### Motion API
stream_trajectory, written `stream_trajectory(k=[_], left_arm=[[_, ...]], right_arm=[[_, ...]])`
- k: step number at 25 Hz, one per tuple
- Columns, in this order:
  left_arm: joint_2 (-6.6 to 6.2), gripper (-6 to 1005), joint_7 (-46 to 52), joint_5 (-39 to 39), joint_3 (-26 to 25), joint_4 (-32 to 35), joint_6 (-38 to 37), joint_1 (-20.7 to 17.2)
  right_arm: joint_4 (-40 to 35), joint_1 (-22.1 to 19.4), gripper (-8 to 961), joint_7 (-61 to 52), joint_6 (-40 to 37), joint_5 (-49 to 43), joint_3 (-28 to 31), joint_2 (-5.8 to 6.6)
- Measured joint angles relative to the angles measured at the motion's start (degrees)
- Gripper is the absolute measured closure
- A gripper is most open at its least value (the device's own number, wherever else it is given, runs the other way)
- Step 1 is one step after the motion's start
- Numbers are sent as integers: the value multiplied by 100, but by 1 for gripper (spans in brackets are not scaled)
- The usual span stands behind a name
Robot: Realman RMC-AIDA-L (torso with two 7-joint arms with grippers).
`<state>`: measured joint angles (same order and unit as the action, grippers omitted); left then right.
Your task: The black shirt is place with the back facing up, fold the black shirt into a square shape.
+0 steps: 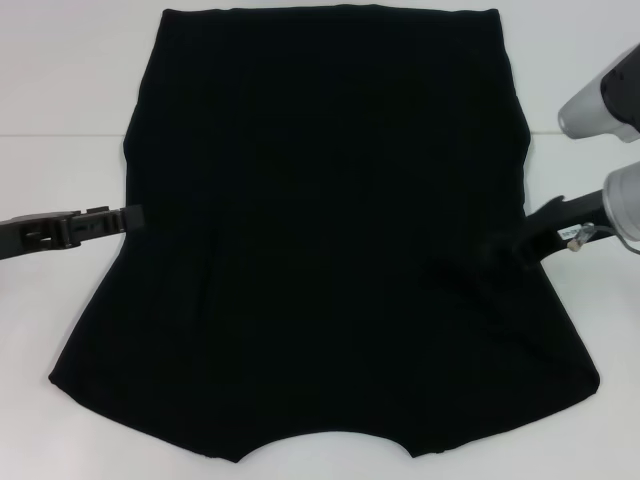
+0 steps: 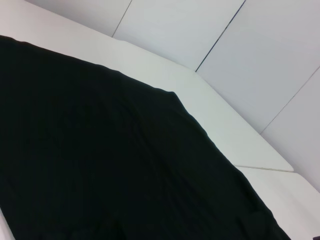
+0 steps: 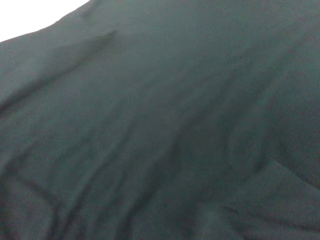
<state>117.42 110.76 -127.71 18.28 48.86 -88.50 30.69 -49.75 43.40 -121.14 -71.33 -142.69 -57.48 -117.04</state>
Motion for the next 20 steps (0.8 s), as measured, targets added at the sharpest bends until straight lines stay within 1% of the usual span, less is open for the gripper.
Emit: stream_trajectory(k=[4,8,10,15,17,20], left_arm=[[0,267,1,9,0,0,6,11],[-2,267,96,41,1,0,-74,5],[-35,267,279,28,1,15,-171,-17],[-102,272,819,5,-33,174,-443,-170],[-104,282,915,3,-155,245,-625,-245],[-116,295,974,-25,-432,266,-899,-343]], right_arm=[[14,6,867,-687,135,-296,80,62],[18,52,722,-1211,151,-298,489,121],[37,106,650,-1426,7,-195,787,155],[115,219,585,-1570,-653,434,1313,301],[194,233,589,-1614,-761,667,1456,347],[361,208,596,-1741,-722,848,1659,401]])
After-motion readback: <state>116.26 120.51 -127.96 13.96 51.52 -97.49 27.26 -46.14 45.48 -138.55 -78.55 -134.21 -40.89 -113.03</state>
